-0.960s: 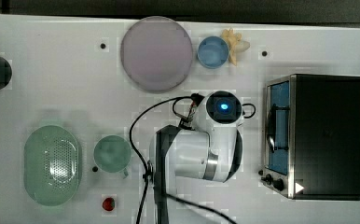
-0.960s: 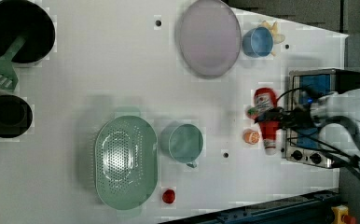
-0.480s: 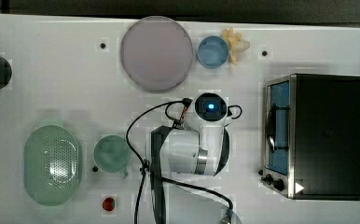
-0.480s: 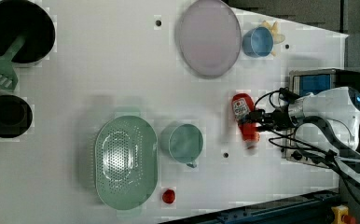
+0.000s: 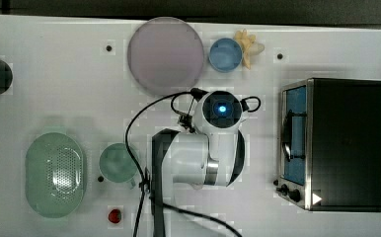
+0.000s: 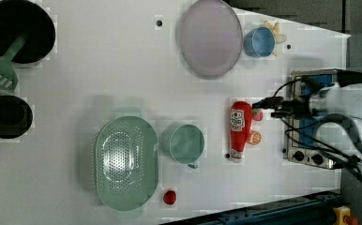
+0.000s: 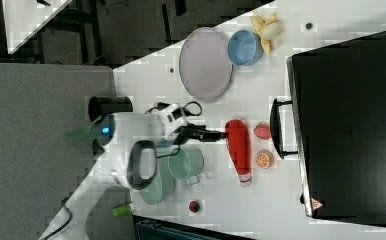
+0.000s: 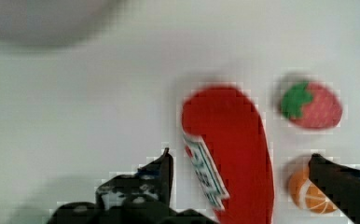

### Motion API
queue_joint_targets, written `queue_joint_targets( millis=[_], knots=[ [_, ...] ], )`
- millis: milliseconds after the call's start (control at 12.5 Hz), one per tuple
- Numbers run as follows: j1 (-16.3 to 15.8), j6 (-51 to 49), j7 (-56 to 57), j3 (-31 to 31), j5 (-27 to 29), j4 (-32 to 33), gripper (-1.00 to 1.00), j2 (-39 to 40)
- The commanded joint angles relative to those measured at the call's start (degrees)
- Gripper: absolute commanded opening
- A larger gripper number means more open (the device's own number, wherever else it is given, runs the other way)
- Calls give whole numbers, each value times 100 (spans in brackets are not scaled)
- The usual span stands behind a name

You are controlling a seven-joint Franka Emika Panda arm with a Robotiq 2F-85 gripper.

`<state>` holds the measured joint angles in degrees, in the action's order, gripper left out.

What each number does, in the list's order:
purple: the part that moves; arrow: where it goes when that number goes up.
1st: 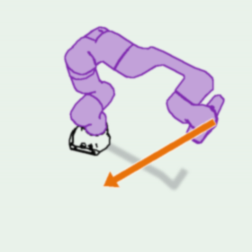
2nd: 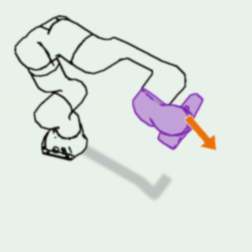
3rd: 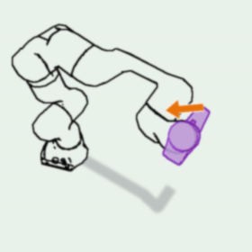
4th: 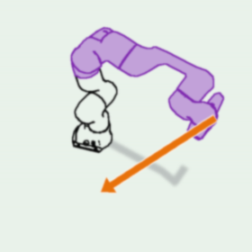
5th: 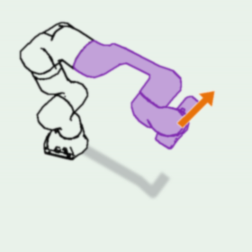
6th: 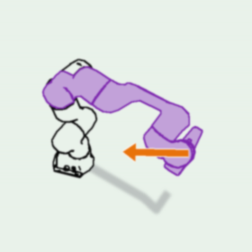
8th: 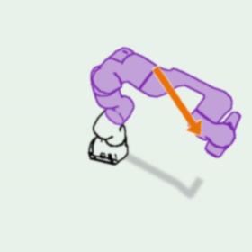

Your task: Pick ketchup from plate and place it on table.

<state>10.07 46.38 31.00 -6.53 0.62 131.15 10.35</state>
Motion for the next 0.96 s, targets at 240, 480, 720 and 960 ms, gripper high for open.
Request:
queue_joint_targets(
  millis=[240,480,720,960],
  knots=[
    [56,-1547,-1931,-19,22,-1325,100,-970],
    [27,-2729,-2982,-91,18,-2207,100,-1250],
    [25,-3775,-2997,-153,10,-3033,100,-1285],
    [33,-4561,-2996,-116,-28,-3451,100,-1284]
  ],
)
